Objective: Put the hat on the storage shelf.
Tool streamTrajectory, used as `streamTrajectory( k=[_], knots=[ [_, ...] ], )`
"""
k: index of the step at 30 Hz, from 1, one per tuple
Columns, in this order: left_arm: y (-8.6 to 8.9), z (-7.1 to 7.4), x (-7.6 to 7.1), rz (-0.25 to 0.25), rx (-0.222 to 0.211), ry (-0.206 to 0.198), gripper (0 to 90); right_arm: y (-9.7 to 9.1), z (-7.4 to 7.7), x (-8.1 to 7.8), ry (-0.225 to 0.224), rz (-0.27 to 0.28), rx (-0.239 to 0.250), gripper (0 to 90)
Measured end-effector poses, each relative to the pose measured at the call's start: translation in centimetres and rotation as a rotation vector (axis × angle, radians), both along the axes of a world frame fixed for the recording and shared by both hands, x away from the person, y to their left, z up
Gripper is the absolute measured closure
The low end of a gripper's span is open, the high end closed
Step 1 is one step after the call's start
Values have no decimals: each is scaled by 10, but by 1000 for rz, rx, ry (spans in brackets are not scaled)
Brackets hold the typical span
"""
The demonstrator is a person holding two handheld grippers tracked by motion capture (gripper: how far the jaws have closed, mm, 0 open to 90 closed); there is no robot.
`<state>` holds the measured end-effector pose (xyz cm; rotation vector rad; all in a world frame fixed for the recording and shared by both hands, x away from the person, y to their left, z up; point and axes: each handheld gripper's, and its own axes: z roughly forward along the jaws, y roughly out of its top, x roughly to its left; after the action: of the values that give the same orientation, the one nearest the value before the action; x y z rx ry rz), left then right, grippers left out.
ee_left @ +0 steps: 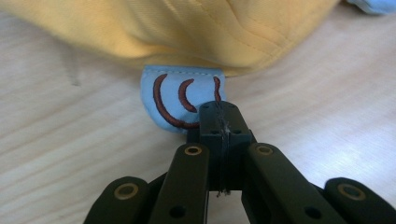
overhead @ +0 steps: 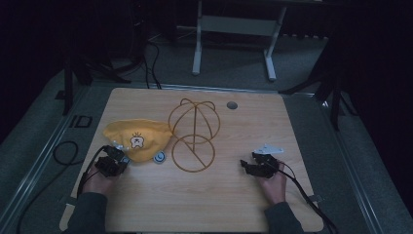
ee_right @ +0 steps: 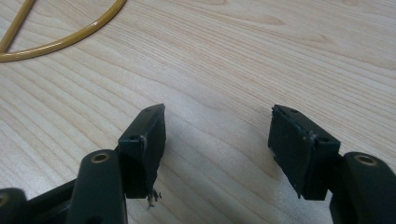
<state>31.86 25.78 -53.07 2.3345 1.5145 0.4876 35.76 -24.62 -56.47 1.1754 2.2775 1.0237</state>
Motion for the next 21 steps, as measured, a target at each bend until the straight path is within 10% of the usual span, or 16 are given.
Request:
streamTrajectory(
  k=[10, 21],
  knots=[
    [18, 5, 26, 105, 39, -46, 811, 0, 0, 0, 0, 3, -1, 362],
    [49, 11, 41, 281, -33, -101, 649, 0, 0, 0, 1, 4, -1, 359]
  ],
)
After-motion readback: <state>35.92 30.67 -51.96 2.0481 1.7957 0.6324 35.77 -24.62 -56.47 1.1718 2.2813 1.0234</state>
